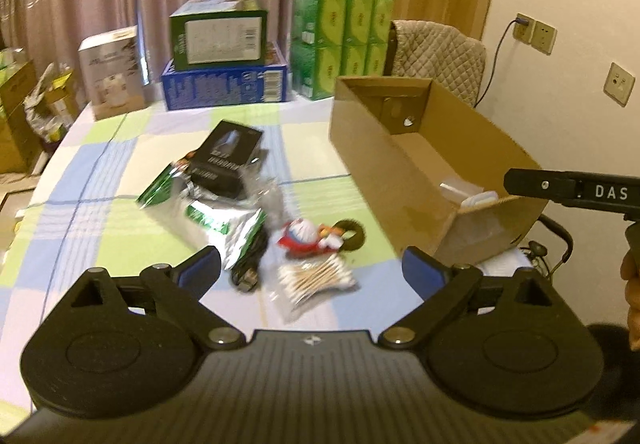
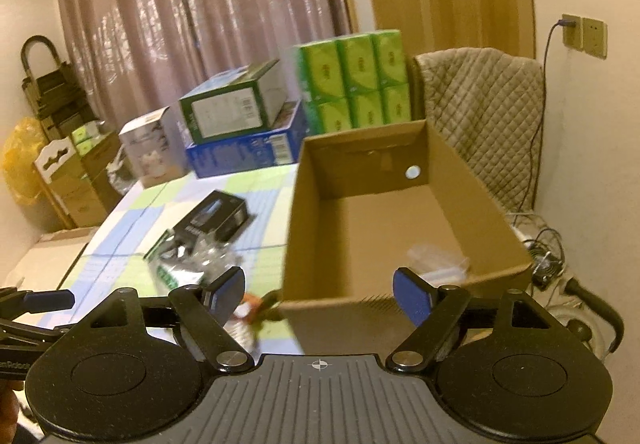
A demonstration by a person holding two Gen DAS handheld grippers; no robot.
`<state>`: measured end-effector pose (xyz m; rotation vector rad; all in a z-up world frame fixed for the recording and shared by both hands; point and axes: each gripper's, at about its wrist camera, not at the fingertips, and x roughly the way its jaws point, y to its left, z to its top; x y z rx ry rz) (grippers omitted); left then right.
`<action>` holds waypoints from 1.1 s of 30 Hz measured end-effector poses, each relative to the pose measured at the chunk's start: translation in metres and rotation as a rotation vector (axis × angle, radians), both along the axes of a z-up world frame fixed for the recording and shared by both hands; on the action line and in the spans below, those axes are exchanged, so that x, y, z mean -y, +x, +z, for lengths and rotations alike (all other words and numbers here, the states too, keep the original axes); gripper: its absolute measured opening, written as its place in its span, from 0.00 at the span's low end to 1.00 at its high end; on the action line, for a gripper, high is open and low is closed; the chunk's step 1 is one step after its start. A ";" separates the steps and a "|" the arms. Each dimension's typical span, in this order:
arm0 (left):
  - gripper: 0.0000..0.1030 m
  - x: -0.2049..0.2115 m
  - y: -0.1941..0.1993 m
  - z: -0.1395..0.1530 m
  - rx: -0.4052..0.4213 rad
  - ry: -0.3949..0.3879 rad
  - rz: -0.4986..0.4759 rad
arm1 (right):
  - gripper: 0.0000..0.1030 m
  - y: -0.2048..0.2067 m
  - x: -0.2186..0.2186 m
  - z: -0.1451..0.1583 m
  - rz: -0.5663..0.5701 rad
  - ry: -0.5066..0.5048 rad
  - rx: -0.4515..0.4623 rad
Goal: Organize objects
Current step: 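Withdraw both grippers from the box back over the table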
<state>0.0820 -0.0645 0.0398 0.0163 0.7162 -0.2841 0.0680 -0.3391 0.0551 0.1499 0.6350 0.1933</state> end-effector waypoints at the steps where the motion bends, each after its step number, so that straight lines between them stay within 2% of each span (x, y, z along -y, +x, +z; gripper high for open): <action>1: 0.93 -0.004 -0.004 -0.001 0.000 0.002 0.004 | 0.76 -0.003 -0.003 -0.001 0.006 0.002 -0.004; 9: 0.93 -0.037 -0.031 -0.012 -0.010 0.013 0.044 | 0.76 -0.034 -0.029 -0.023 0.041 0.035 -0.038; 16: 0.93 -0.049 -0.031 -0.023 -0.034 0.032 0.045 | 0.76 -0.041 -0.046 -0.048 0.068 0.022 -0.080; 22: 0.94 -0.052 -0.025 -0.034 -0.058 0.049 0.054 | 0.76 -0.041 -0.057 -0.057 0.132 -0.018 -0.070; 28: 0.94 -0.059 -0.015 -0.041 -0.072 0.053 0.044 | 0.76 -0.037 -0.078 -0.068 0.251 -0.127 -0.046; 33: 0.94 -0.065 0.000 -0.046 -0.087 0.086 0.017 | 0.73 -0.025 -0.104 -0.081 0.406 -0.289 -0.013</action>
